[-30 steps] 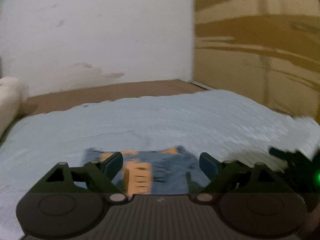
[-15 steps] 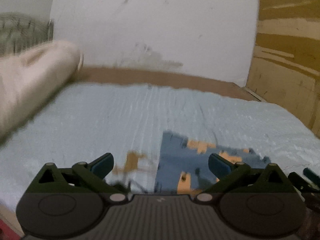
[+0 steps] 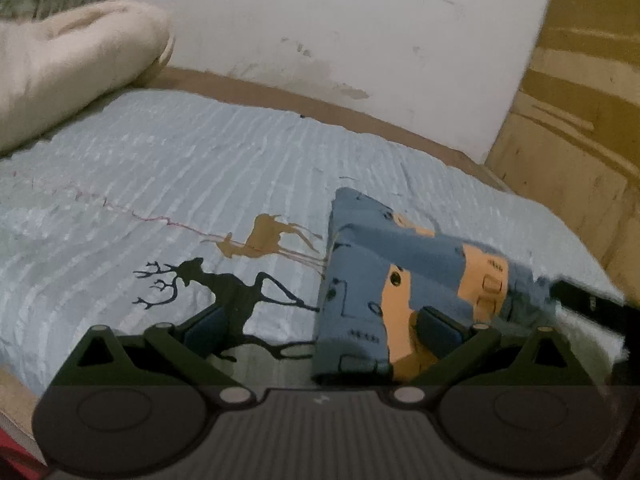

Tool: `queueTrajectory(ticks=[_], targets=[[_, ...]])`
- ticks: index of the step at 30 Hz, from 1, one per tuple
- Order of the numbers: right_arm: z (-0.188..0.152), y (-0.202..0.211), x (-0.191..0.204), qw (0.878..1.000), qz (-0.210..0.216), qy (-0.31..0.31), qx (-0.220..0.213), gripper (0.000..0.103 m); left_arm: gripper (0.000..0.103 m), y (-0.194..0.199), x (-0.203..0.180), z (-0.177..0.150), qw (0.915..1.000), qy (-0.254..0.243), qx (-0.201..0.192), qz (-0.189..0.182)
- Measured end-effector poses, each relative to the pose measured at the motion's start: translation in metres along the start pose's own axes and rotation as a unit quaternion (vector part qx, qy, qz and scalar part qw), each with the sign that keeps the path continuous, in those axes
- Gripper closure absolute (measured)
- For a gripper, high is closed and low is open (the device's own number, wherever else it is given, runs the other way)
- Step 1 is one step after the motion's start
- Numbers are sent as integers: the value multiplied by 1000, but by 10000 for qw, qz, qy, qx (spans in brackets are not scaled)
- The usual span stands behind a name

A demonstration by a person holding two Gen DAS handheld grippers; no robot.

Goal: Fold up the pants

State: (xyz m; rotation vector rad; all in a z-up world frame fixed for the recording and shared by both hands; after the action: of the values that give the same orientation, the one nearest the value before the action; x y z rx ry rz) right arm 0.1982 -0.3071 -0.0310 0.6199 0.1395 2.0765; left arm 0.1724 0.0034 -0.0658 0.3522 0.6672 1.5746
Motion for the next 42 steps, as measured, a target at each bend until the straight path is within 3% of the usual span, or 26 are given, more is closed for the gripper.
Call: queueTrajectory(ticks=[5,9,12,15,18,20,23,25,26,28,30,33,39,42], targets=[[7,-9,-7,9992,-64,-377,90,22,1,7,-7,-5,9997,-239,-109,-28],[3,-12,-12,9980,-184,-578,193,70,1,10,-7,-5,9997,-214,-112,-71],[4,-6,-9,9985,-256,-459,129,91,1,13,-6,-3,9997,-188,-118,-94],[13,2,-12,9982,-446,-389,-47,92,1,15,-5,-2,9997,-174,-127,-109],[11,0,-14,9977,-601,-295,85,93,1,15,-8,-3,9997,-216,-116,-74],[3,-3,-15,9968,-745,-195,211,92,1,15,-9,-3,9996,-253,-108,-60],[-5,-3,-17,9952,-929,-246,198,83,1,17,-8,-2,9996,-254,-94,-50],[-4,0,-12,9938,-1092,-162,109,56,1,19,-9,2,9999,-164,-12,-28],[-2,1,-8,9934,-1136,-110,72,47,1,20,-9,5,10000,-71,45,-12],[1,3,-3,9944,-1049,-101,-28,11,1,20,-10,13,9999,119,74,-12],[6,4,6,9959,-895,-97,-135,1,1,19,-12,19,9997,232,46,30],[10,-4,19,9948,-1009,102,-58,1,1,13,-18,22,9995,147,105,263],[-13,-21,21,9855,-1540,378,595,1,1,4,-26,6,9988,-161,286,369],[-31,-10,16,9870,-1466,325,570,1,1,7,-29,-3,9981,-401,201,422]])
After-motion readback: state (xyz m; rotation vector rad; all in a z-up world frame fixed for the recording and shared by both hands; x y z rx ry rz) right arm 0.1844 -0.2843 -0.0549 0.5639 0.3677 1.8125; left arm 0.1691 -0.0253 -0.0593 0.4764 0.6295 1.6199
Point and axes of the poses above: each gripper's, at about its wrist camera, not at the fingertips, and y roughly against the way its jaws point, x to its left, z to its top, the point moved 4 cm from there along -y, roughly the way its jaws point, and after that the axes turned 10 degrees about z, right-handed, at the moved point
